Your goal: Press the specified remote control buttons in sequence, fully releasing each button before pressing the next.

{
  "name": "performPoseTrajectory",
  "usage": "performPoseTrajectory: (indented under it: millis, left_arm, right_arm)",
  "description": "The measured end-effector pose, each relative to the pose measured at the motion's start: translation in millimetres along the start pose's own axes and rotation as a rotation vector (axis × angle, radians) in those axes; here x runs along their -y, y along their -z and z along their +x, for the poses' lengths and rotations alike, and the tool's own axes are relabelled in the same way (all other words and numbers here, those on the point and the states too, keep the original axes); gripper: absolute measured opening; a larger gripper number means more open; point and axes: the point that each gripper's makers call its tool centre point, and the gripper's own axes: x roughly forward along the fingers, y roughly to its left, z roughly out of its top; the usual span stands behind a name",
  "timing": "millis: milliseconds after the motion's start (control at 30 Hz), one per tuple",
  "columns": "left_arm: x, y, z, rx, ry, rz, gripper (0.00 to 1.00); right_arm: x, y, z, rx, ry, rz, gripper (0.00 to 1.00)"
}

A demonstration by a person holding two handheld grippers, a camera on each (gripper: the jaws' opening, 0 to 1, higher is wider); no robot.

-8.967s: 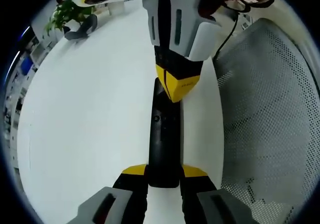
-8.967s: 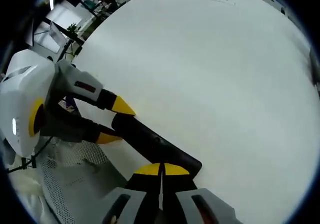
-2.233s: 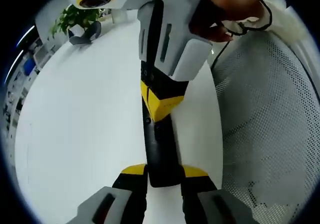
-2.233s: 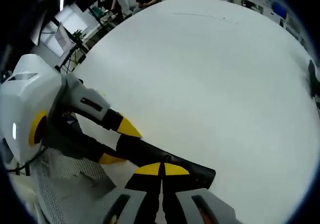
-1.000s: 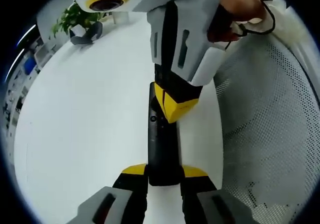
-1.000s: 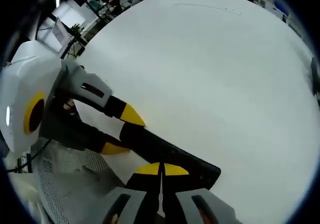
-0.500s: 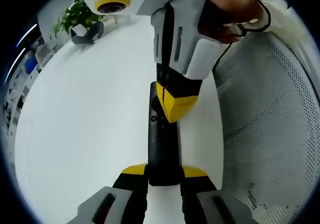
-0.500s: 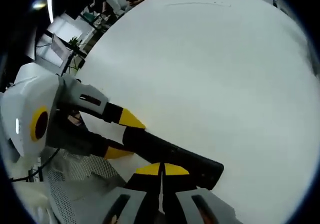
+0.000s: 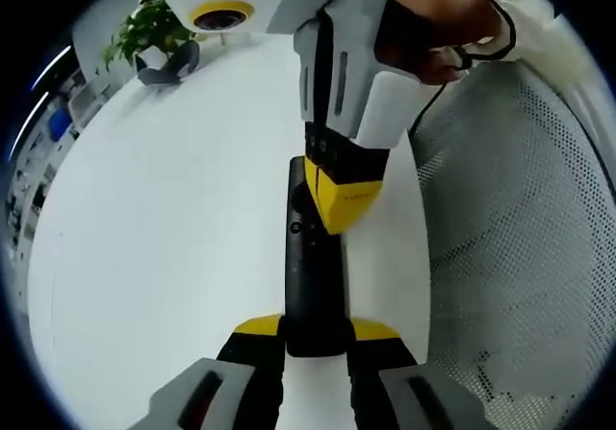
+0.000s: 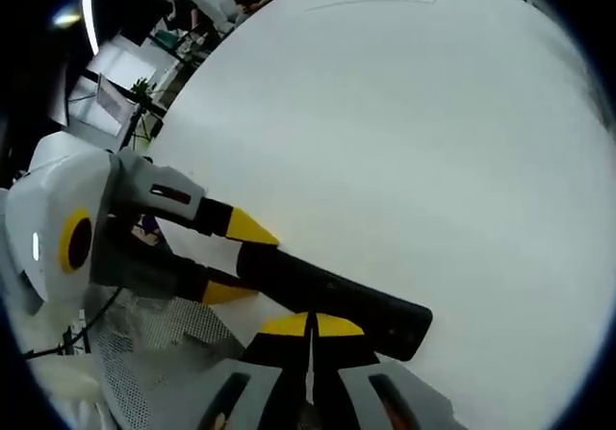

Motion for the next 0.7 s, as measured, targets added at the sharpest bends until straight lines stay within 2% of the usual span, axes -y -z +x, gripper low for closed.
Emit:
performPoseTrajectory:
  millis: [333, 467, 567, 700]
  left_arm:
    - [0.4, -0.4, -0.6, 0.005, -0.002, -0.004, 0.22]
    - [0.6, -0.2, -0.7, 0.005, -0.005, -0.005, 0.22]
    - [0.7, -0.2, -0.8, 0.005, -0.006, -0.006, 0.22]
    - [1.3, -0.3, -1.6, 0.011, -0.006, -0.01, 0.22]
  right_arm:
    - [-1.1, 0.2, 0.3, 0.002, 0.027, -0.032, 0.0]
    - [-1.6, 0.2, -1.0, -0.006, 0.02, -0.014, 0.0]
    - [-4.3, -9.1, -3.3, 0.049, 0.014, -0.055, 0.0]
    - [-5.8, -15.4, -4.2, 0.08, -0.001, -0.037, 0.0]
